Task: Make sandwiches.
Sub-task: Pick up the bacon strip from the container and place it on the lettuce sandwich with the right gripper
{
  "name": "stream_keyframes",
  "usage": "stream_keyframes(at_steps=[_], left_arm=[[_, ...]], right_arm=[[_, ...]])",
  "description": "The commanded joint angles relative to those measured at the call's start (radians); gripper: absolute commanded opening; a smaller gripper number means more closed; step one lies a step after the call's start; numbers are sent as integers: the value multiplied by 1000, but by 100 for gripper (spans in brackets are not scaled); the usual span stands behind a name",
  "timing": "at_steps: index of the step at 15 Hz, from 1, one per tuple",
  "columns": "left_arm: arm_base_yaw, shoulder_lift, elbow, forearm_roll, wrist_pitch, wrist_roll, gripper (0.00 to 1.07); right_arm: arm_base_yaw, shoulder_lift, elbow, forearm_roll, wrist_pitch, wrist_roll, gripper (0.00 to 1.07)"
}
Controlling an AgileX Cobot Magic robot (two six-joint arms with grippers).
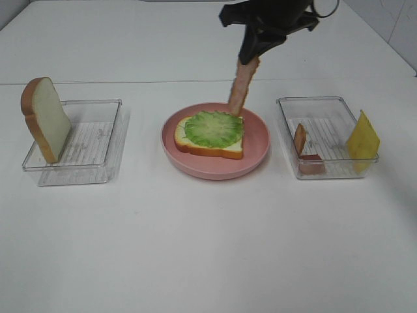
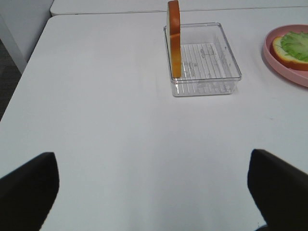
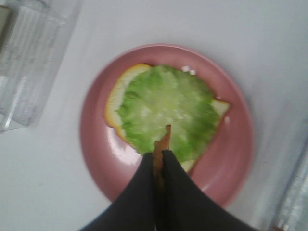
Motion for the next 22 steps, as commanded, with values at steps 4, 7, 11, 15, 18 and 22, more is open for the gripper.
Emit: stream_keyframes(at_steps=[4, 7, 11, 15, 18, 22], left_arm=[[0, -1, 2, -3, -4, 0, 101], [0, -1, 2, -3, -4, 0, 101], [0, -1, 2, -3, -4, 0, 101], [0, -1, 2, -3, -4, 0, 101], [0, -1, 2, -3, -4, 0, 101], [0, -1, 2, -3, -4, 0, 101]], right_arm=[[163, 67, 0, 44, -154, 4, 0], [168, 120, 0, 94, -202, 4, 0], [167, 165, 0, -144, -220, 79, 0], [167, 221, 0, -251, -219, 133, 0], [167, 232, 0, -285, -225, 141, 31], [167, 229, 0, -398, -190, 205, 99]])
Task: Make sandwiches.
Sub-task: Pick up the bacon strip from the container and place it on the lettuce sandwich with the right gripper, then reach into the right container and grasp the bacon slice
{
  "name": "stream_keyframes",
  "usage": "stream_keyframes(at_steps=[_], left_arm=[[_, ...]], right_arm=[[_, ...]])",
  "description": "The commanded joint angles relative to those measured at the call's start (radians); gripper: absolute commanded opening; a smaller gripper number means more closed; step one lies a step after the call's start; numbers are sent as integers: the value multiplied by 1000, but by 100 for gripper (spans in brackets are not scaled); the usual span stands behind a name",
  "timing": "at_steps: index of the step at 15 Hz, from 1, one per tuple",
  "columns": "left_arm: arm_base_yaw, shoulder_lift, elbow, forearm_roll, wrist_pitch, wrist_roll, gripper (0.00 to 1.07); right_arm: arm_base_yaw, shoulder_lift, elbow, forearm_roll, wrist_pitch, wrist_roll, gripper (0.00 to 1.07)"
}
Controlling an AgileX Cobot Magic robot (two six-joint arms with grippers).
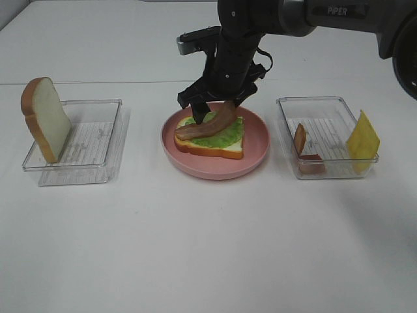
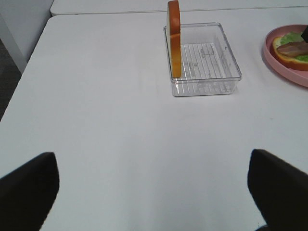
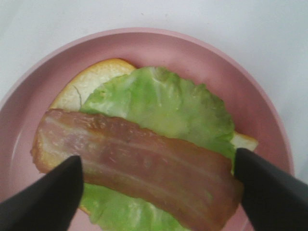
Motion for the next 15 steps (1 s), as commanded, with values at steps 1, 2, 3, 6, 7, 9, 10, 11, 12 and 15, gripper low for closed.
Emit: stream_keyframes(at_steps=[1, 2, 3, 6, 7, 9, 10, 11, 12, 15], left_arm=[[0, -1, 2, -3, -4, 0, 101], [0, -1, 2, -3, -4, 0, 101], [0, -1, 2, -3, -4, 0, 101], [0, -1, 2, -3, -4, 0, 101], [0, -1, 2, -3, -4, 0, 101], [0, -1, 2, -3, -4, 0, 101], [0, -1, 2, -3, -4, 0, 101], [0, -1, 2, -3, -4, 0, 101], [0, -1, 2, -3, -4, 0, 101], [0, -1, 2, -3, -4, 0, 101]], right_arm=[[-1, -7, -2, -46, 38, 30, 99], [-1, -16, -2, -48, 78, 44, 99], [-1, -31, -2, -48, 113, 49, 99], [-2, -97, -2, -81, 197, 49, 99], [-2, -130, -2, -97, 219, 49, 99], [-11, -209, -2, -96, 272, 49, 99], [-27, -237, -2, -97, 302, 48, 99], [-32, -251, -2, -94, 317, 49, 99], [-51, -275, 0, -91, 344, 49, 99], [-149, -342, 0, -58, 442, 47, 99]])
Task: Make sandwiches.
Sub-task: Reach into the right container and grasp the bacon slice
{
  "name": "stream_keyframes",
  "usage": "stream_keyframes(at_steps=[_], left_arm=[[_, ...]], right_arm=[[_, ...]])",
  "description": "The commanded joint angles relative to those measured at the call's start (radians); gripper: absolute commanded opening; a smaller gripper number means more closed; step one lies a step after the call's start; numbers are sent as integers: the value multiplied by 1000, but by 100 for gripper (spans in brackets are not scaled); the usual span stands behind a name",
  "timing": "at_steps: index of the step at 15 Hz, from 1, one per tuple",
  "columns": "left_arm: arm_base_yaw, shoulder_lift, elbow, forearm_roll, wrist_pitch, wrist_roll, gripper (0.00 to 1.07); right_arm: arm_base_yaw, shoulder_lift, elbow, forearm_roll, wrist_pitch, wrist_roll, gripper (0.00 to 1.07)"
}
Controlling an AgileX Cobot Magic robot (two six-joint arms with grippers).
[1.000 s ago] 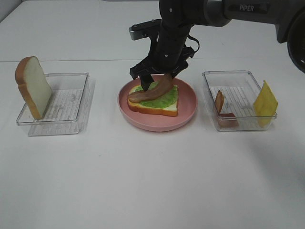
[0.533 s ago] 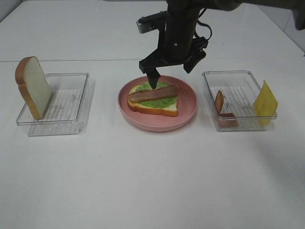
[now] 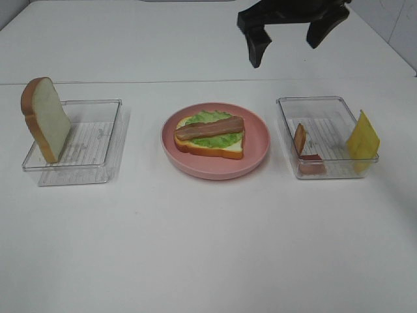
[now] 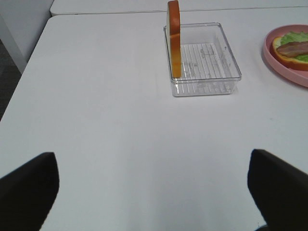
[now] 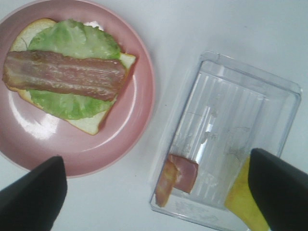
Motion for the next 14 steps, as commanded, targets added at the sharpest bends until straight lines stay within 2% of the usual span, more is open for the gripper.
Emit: stream_keyframes(at_steps=[1, 4, 8, 14], left_arm=[[0, -1, 2, -3, -4, 0, 101], [0, -1, 2, -3, -4, 0, 101], [0, -1, 2, -3, -4, 0, 101], [0, -1, 2, -3, -4, 0, 101]], right_arm=[[-54, -30, 0, 12, 94, 9, 99], [-136, -96, 58, 60, 118, 6, 99], [-149, -181, 212, 64, 91, 13, 99], [-146, -206, 329, 114, 88, 30, 98]])
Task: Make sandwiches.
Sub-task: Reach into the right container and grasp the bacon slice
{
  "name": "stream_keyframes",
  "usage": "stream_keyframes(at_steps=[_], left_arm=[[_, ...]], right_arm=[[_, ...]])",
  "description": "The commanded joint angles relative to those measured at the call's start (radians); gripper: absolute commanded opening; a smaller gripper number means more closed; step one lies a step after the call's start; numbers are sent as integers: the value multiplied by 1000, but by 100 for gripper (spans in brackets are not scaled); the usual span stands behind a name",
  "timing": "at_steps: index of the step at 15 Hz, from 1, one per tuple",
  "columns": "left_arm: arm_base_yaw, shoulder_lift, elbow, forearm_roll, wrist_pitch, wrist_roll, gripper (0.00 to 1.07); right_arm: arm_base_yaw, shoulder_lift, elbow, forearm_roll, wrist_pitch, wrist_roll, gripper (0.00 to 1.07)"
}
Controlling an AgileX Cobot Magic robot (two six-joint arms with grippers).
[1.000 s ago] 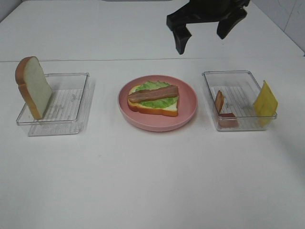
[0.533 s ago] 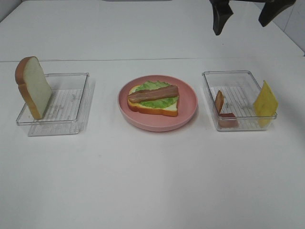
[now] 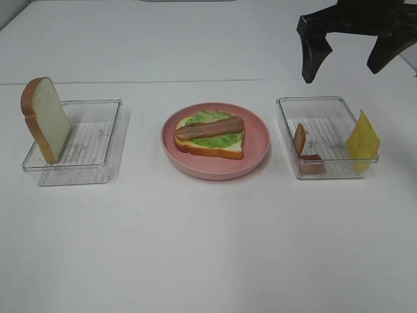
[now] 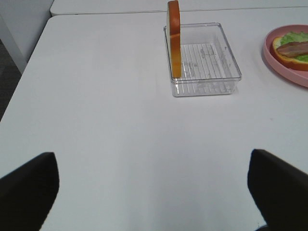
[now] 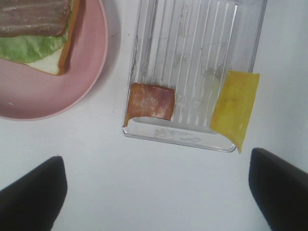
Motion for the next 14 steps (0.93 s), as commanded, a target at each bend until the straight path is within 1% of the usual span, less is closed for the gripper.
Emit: stream_keyframes(at_steps=[1, 3, 7, 8, 9, 13, 14], left_arm=[[0, -1, 2, -3, -4, 0, 101], [0, -1, 2, -3, -4, 0, 101], [0, -1, 2, -3, -4, 0, 101], [0, -1, 2, -3, -4, 0, 101], [0, -1, 2, -3, -4, 0, 101], [0, -1, 2, -3, -4, 0, 101], [0, -1, 2, -3, -4, 0, 101]], right_arm=[[-1, -11, 34, 14, 64, 5, 98], [-1, 11, 79, 39, -9, -2, 98], [-1, 92, 79, 112, -44, -38, 98], [-1, 103, 79, 118, -48, -41, 98], [-1, 155, 79, 128, -85, -45, 98], [-1, 215, 77, 127, -111, -57, 98], [-2, 251, 77, 127, -130, -57, 98]])
